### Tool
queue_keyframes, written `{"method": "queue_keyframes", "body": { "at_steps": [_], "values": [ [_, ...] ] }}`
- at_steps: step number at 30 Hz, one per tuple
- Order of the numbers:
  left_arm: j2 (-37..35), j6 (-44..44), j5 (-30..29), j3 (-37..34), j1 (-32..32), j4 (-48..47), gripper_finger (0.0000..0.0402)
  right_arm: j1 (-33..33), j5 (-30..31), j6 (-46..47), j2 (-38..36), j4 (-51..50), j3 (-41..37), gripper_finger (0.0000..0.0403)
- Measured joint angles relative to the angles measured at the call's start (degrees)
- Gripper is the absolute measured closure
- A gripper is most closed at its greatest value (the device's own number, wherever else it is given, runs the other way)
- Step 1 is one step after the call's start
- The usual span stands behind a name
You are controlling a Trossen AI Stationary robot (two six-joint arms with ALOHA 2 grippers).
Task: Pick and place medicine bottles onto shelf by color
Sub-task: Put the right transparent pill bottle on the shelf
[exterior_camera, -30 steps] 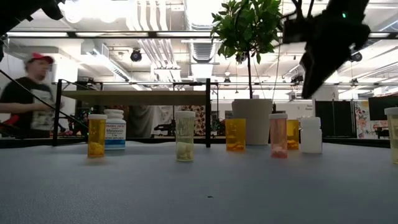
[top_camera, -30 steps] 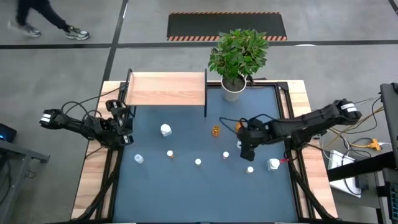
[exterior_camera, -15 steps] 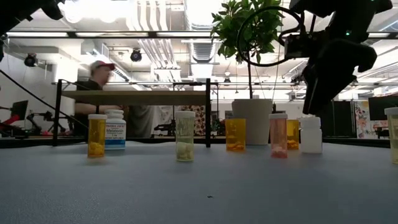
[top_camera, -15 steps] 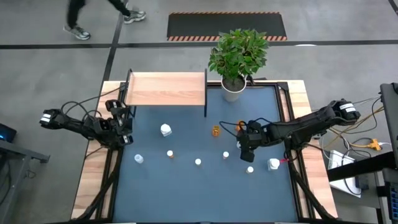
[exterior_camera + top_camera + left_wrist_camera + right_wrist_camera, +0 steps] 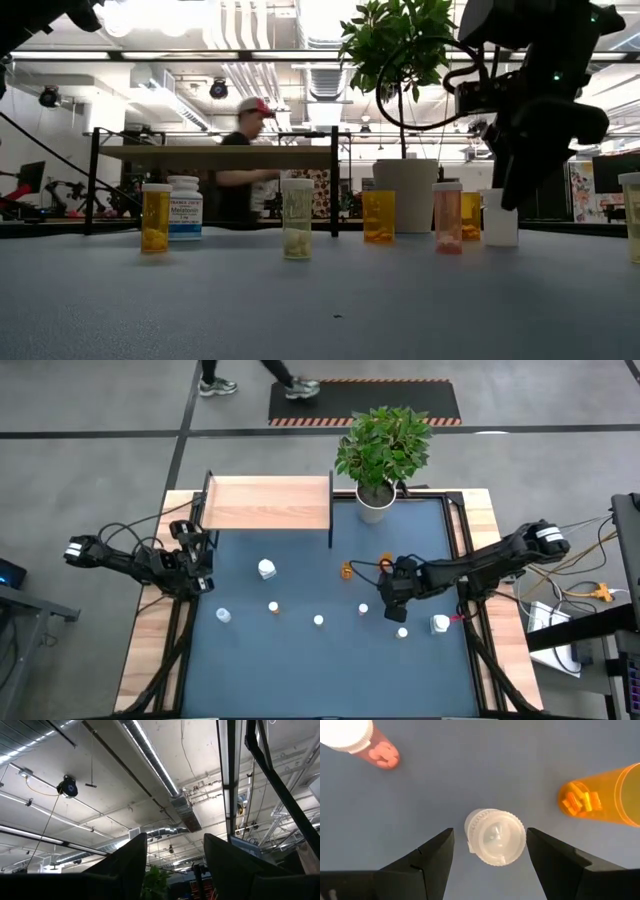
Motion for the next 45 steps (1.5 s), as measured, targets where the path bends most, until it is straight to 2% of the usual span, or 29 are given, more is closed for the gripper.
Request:
{"method": "queue_keyframes", "body": {
  "at_steps": [21, 23, 28, 31, 35, 39, 45],
  "values": [
    [-0.01, -0.01, 0.00, 0.00, 0.00, 0.06, 0.0222, -0.04, 1.51, 3.16, -0.20, 0.02, 0.00, 0.0168],
    [0.00, -0.02, 0.00, 0.00, 0.02, 0.11, 0.0222, -0.04, 1.51, 3.16, -0.45, 0.02, 0.00, 0.0181],
    [0.00, -0.02, 0.00, 0.00, -0.01, 0.11, 0.0222, -0.02, 1.45, 3.01, -0.56, 0.04, 0.00, 0.0252],
    [0.00, -0.02, 0.00, 0.00, -0.01, 0.13, 0.0222, -0.02, 1.23, 2.99, -0.54, 0.09, 0.00, 0.0278],
    [0.00, -0.02, 0.00, 0.00, 0.01, 0.13, 0.0222, -0.02, 1.08, 2.99, -0.69, 0.06, 0.00, 0.0277],
    [0.00, -0.02, 0.00, 0.00, 0.00, 0.13, 0.0222, -0.05, -0.14, 3.47, -1.00, -1.68, 1.43, 0.0250],
    [0.00, -0.02, 0.00, 0.02, -0.01, 0.13, 0.0222, -0.07, -1.55, 3.48, -1.09, -6.99, 11.51, 0.0253]
  ]
}}
